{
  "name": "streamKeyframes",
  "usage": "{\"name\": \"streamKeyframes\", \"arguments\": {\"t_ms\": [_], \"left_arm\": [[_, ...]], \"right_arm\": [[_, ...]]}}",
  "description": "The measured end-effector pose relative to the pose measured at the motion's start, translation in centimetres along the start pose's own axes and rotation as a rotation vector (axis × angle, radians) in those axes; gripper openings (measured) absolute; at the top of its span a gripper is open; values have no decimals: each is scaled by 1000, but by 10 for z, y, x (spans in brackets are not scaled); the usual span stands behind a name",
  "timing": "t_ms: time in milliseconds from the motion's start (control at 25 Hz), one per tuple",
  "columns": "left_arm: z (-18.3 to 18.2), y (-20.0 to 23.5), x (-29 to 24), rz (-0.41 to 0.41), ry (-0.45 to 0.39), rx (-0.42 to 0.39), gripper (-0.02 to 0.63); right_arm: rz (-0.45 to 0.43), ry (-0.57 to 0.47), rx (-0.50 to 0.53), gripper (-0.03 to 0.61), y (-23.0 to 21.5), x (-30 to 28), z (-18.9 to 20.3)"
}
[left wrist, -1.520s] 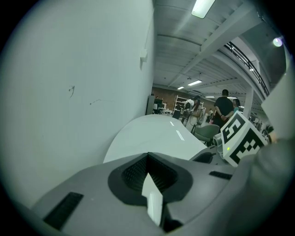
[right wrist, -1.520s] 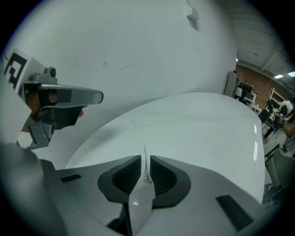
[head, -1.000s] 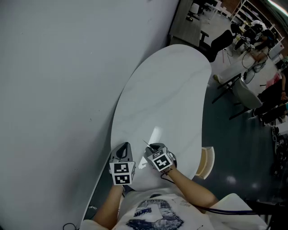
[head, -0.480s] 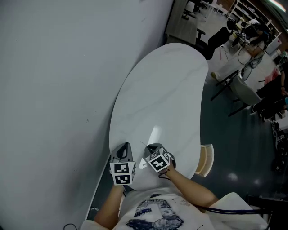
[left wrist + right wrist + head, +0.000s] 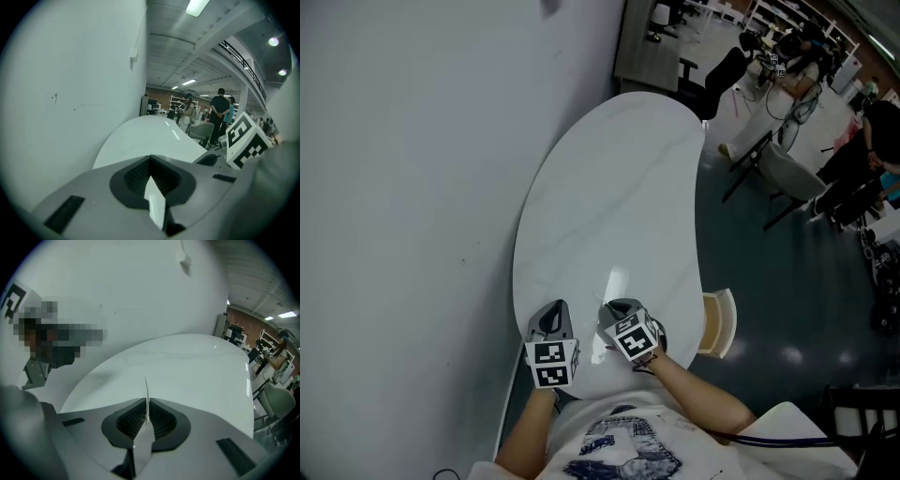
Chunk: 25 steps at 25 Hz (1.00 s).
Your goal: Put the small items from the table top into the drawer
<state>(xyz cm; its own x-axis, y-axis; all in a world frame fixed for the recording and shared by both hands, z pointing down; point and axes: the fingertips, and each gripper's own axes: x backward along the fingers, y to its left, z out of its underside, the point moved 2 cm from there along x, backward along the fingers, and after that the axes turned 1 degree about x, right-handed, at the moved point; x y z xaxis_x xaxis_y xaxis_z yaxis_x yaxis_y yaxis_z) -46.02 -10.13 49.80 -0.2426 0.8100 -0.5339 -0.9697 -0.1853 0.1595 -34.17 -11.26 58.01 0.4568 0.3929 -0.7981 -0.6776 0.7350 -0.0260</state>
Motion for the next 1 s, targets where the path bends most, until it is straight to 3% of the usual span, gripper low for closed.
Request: {"name": "streamKeyframes", "arguments": {"t_ms": [480,1000], "left_arm": [[-8,-91,-3,120,-1,-134,25],[-8,-215,3,143,-14,-202,25]], "right_arm": [[125,-137,-183,38,-53,84,38],[236,-245,-330,38,-119,204,131]]}}
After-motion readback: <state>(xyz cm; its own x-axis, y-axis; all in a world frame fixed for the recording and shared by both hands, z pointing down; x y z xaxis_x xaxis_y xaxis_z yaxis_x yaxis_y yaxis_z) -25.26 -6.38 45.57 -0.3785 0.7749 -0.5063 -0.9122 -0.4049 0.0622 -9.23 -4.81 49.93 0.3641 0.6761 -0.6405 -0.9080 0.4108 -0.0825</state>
